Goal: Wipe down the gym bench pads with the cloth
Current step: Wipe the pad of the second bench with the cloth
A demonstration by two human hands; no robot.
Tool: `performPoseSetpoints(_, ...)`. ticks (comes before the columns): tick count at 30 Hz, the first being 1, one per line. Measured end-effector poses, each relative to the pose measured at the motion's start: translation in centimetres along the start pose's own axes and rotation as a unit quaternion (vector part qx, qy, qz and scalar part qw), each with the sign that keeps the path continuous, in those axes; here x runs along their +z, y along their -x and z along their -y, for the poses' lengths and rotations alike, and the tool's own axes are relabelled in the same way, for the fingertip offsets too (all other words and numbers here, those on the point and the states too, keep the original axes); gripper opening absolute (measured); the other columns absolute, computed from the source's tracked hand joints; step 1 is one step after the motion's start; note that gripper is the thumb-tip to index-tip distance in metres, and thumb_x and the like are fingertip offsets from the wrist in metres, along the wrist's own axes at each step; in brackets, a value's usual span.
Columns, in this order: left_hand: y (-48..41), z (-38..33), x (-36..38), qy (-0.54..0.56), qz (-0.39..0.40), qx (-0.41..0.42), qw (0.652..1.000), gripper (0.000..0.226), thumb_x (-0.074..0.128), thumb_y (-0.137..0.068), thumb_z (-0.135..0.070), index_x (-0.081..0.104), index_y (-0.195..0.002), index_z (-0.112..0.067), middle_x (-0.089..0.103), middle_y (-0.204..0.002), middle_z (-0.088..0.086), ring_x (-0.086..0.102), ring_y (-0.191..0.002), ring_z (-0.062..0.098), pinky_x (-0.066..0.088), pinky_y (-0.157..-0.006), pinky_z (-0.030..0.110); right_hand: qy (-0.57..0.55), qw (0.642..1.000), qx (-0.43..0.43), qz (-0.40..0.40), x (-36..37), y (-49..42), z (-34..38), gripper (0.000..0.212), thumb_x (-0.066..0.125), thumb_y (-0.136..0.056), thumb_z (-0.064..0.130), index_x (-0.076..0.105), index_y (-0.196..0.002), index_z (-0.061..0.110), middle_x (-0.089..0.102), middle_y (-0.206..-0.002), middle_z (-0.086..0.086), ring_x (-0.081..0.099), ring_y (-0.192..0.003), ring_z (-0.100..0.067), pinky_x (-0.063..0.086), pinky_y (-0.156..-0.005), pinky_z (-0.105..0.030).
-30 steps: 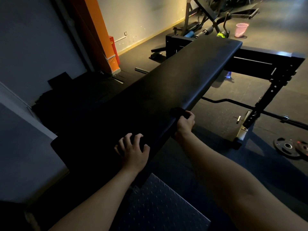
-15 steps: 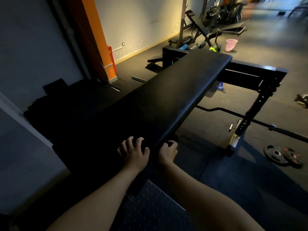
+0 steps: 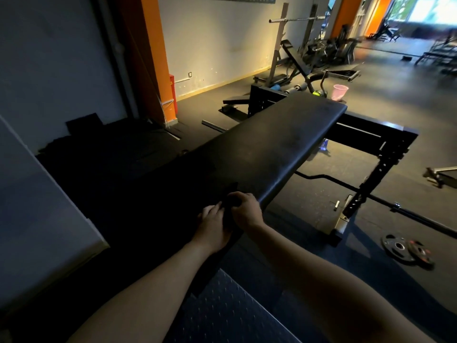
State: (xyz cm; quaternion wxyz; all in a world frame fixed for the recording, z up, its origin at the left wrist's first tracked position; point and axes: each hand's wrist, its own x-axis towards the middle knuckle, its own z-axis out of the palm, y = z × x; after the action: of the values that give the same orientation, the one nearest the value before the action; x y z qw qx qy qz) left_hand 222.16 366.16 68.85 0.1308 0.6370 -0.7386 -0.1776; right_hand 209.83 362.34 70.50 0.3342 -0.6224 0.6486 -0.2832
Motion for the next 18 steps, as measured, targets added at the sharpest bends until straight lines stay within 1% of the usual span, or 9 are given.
performPoseSetpoints(2, 0.2, 1.1, -0.3, 0.011, -0.032, -0.001, 0.999, 0.056, 0.060, -0.095, -0.026, 0.044, -0.147, -0.014, 0.042, -0.153, 0.006, 0.032, -0.141, 0.026, 0.028, -0.117, 0.034, 0.023, 0.998, -0.040, 0.038, 0.9, 0.3, 0.7, 0.039, 0.056, -0.092, 0.009, 0.063, -0.125, 0.029, 0.048, -0.130, 0.000, 0.046, -0.121, -0.022, 0.045, -0.104, -0.038)
performPoseSetpoints(3, 0.1, 1.9, -0.7, 0.011, -0.045, -0.014, 0.999, 0.053, 0.059, -0.096, -0.027, 0.046, -0.146, -0.015, 0.043, -0.152, 0.005, 0.033, -0.139, 0.026, 0.028, -0.116, 0.035, 0.041, 0.997, -0.052, 0.039, 1.4, 0.1, 0.9, 0.041, 0.055, -0.092, 0.008, 0.062, -0.126, 0.029, 0.047, -0.132, -0.001, 0.042, -0.123, -0.023, 0.043, -0.106, -0.039)
performPoseSetpoints(5, -0.4, 3.4, -1.8, 0.002, -0.040, -0.054, 0.998, 0.054, 0.052, -0.099, -0.036, 0.042, -0.149, -0.021, 0.033, -0.159, 0.003, 0.026, -0.143, 0.025, 0.023, -0.119, 0.042, 0.074, 0.995, -0.062, 0.026, 1.8, -0.4, 1.6, 0.047, 0.051, -0.091, 0.003, 0.058, -0.132, 0.025, 0.043, -0.137, -0.004, 0.037, -0.124, -0.027, 0.038, -0.109, -0.038)
performPoseSetpoints(8, -2.0, 5.7, -3.6, -0.007, 0.032, -0.117, 0.993, 0.057, 0.039, -0.102, -0.047, 0.029, -0.156, -0.032, 0.012, -0.167, -0.001, 0.007, -0.151, 0.025, 0.005, -0.120, 0.056, 0.105, 0.994, -0.037, -0.013, 1.4, -2.8, 2.5, 0.050, 0.045, -0.094, 0.002, 0.051, -0.140, 0.020, 0.037, -0.144, -0.007, 0.035, -0.127, -0.031, 0.032, -0.112, -0.037)
performPoseSetpoints(9, -2.5, 5.9, -4.0, -0.007, 0.046, -0.124, 0.991, 0.057, 0.037, -0.102, -0.049, 0.027, -0.156, -0.034, 0.008, -0.168, -0.001, 0.004, -0.152, 0.025, 0.001, -0.119, 0.058, 0.109, 0.994, -0.022, -0.023, 0.9, -3.6, 2.5, 0.050, 0.043, -0.095, 0.004, 0.049, -0.142, 0.020, 0.035, -0.147, -0.007, 0.034, -0.128, -0.032, 0.032, -0.113, -0.039)
performPoseSetpoints(11, -3.6, 6.7, -4.5, -0.005, 0.053, -0.137, 0.989, 0.057, 0.035, -0.102, -0.051, 0.024, -0.157, -0.037, 0.003, -0.169, -0.001, 0.001, -0.152, 0.027, -0.002, -0.119, 0.060, 0.134, 0.991, 0.003, -0.019, 0.8, -5.5, 2.8, 0.047, 0.041, -0.098, 0.008, 0.046, -0.143, 0.020, 0.033, -0.148, -0.007, 0.034, -0.127, -0.034, 0.033, -0.111, -0.041)
performPoseSetpoints(13, -4.5, 7.2, -4.6, -0.004, 0.049, -0.145, 0.988, 0.058, 0.035, -0.101, -0.053, 0.024, -0.156, -0.039, 0.003, -0.169, -0.001, 0.003, -0.151, 0.028, -0.001, -0.119, 0.060, 0.147, 0.989, 0.005, -0.017, 1.4, -7.3, 3.4, 0.044, 0.043, -0.099, 0.011, 0.047, -0.142, 0.020, 0.035, -0.147, -0.007, 0.035, -0.126, -0.033, 0.035, -0.109, -0.041)
performPoseSetpoints(15, -5.0, 7.5, -4.3, -0.010, 0.030, -0.146, 0.989, 0.058, 0.036, -0.100, -0.056, 0.024, -0.155, -0.043, 0.005, -0.168, -0.002, 0.007, -0.150, 0.030, 0.003, -0.119, 0.060, 0.130, 0.991, -0.010, -0.012, 2.7, -9.2, 4.6, 0.047, 0.045, -0.097, 0.008, 0.049, -0.142, 0.019, 0.036, -0.147, -0.007, 0.037, -0.130, -0.032, 0.035, -0.111, -0.041)
performPoseSetpoints(18, -5.1, 7.7, -3.5, -0.037, -0.007, -0.133, 0.990, 0.057, 0.037, -0.098, -0.060, 0.024, -0.152, -0.048, 0.007, -0.168, -0.003, 0.010, -0.149, 0.032, 0.009, -0.119, 0.061, 0.099, 0.993, -0.046, 0.039, 5.5, -12.0, 7.1, 0.057, 0.049, -0.093, -0.001, 0.046, -0.146, 0.018, 0.031, -0.154, -0.006, 0.034, -0.139, -0.028, 0.031, -0.113, -0.034)
